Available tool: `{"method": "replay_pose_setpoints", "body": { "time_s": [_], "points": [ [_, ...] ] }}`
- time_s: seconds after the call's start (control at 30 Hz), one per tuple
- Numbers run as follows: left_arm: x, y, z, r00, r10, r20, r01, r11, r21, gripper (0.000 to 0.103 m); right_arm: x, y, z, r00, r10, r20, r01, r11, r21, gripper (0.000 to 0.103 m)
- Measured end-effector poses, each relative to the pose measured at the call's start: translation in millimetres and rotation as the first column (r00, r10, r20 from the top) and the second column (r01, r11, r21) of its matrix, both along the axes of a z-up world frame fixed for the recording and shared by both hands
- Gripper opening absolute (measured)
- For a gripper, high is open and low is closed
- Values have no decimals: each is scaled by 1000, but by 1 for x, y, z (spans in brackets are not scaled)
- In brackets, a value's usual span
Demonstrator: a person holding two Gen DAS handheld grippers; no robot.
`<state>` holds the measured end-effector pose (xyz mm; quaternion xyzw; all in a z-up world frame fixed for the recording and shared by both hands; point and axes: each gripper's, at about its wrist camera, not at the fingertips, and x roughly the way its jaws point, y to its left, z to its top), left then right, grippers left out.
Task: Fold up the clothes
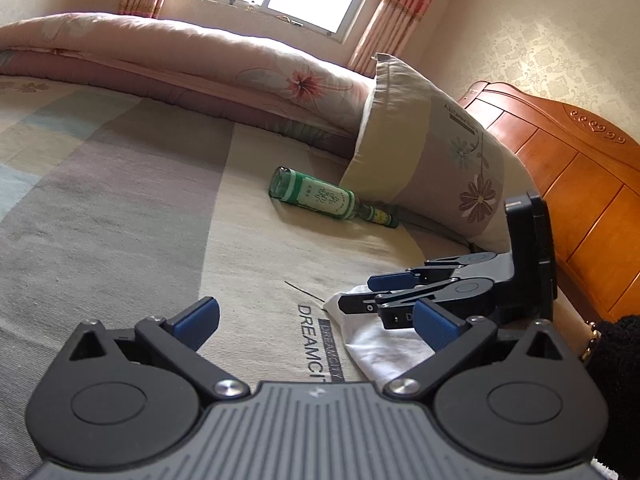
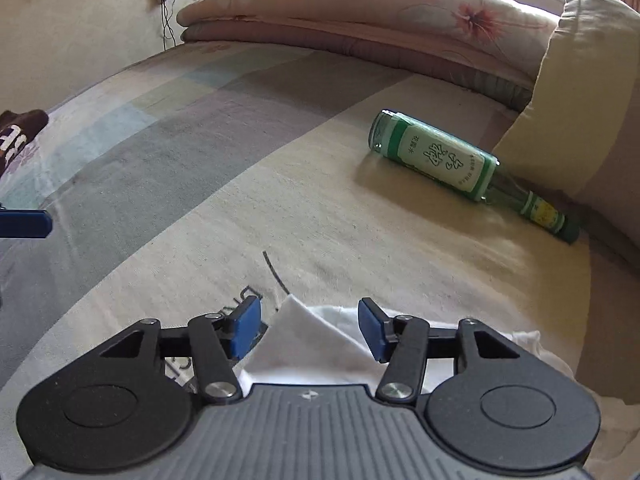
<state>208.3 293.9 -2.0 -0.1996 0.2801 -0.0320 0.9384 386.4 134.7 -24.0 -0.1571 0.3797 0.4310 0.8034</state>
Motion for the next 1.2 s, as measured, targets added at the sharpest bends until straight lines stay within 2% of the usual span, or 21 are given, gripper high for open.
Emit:
{"method": "replay_pose_setpoints", "body": {
  "time_s": [0.1,0.17,0.27,0.37,0.5,0.57,0.6,0.73,0.87,0.93,1.0,1.03,1.13,1.2],
  "points": [
    [5,-4,-3,999,-38,5,38,997,-67,102,-19,-29,3,997,71,-35,-68,996,64,72],
    [9,-6,-5,999,-50,-8,49,990,-131,102,-27,-42,2,993,104,-57,-100,992,74,73],
    [15,-8,-9,994,-98,-42,86,968,-234,102,-16,-35,2,990,109,-92,-101,991,90,73],
    [17,-12,-11,985,-167,-40,149,948,-282,102,-10,-17,-4,982,162,-100,-149,981,126,73],
    [18,-24,-8,968,-251,-7,236,921,-309,102,-13,13,-34,981,188,-57,-185,981,58,74],
    [20,-31,-7,961,-278,-4,264,917,-300,102,-17,21,-42,980,198,3,-198,978,70,83],
    [19,-33,-6,960,-281,-3,267,918,-295,102,-17,25,-42,980,201,1,-201,976,80,88],
    [17,-41,-2,956,-292,0,281,921,-271,102,-25,20,-33,961,278,-6,-276,956,94,85],
    [13,-51,5,946,-324,22,319,912,-257,102,-27,-8,-22,977,198,73,-199,980,12,84],
    [11,-59,9,935,-352,45,352,902,-249,102,-31,-34,-15,984,144,109,-143,990,-16,85],
    [9,-66,13,933,-357,49,358,905,-227,102,-40,-62,-9,985,91,143,-87,996,-35,88],
    [8,-69,15,931,-362,53,364,905,-221,102,-44,-79,-8,988,51,148,-45,998,-41,91],
    [9,-74,15,933,-356,52,359,912,-199,102,-59,-128,-7,982,-116,150,125,991,-54,92],
    [12,-77,13,944,-328,31,329,931,-157,102,-75,-159,-7,966,-221,131,228,973,-35,95]
  ]
}}
